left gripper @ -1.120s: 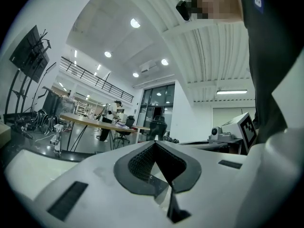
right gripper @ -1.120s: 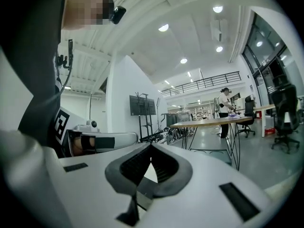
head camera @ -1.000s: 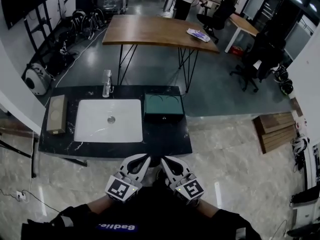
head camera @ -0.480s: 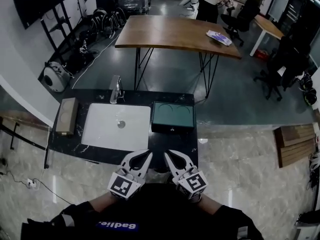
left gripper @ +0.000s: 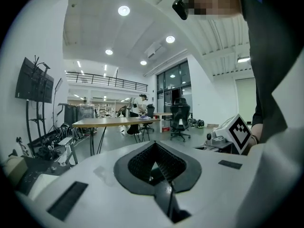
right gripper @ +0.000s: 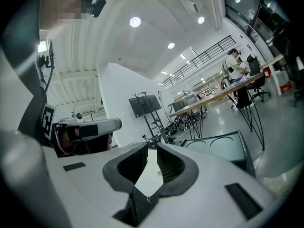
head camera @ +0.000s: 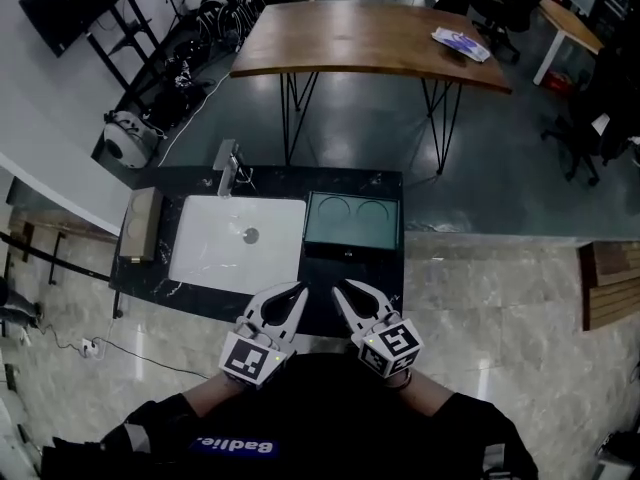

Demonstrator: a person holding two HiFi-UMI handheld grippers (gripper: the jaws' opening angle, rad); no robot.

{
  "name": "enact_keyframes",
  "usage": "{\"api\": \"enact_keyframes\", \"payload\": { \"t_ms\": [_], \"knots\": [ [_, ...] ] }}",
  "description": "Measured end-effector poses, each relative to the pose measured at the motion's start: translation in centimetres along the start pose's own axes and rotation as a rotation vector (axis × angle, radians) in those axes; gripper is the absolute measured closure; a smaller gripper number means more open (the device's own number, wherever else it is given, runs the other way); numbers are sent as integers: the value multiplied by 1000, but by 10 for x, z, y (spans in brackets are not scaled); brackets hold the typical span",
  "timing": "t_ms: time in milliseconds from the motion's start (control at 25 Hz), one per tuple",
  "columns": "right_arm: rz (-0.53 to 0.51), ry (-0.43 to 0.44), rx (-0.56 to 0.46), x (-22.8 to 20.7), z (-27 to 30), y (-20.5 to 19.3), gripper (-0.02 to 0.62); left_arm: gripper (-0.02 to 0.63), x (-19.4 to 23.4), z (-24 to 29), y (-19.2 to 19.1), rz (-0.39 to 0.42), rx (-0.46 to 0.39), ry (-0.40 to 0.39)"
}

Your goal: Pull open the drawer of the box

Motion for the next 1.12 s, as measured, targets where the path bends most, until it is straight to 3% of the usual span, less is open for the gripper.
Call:
{"api": "enact_keyframes", "payload": {
  "t_ms": [520,720,920,1120],
  "knots": [
    [257,-38,131,-68,-6,-39,514,604,-11,35,-9,62,86,80],
    [310,-64,167,-92,-7,-47,506,604,-18,47,-17,80,109,108],
    [404,-74,191,-104,-3,-59,506,604,-12,55,-34,71,167,139],
    [449,-107,225,-110,0,-70,489,604,-9,60,-39,128,222,128]
  ]
}}
Point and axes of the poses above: the fingertips, and each gripper's own axes: z forward along the fingers, x to its left, y out of its top, the point moved 6 cm from there along -z, backward along the fingers, and after that the axes turned 12 degrees about -x, right-handed, at the moved point
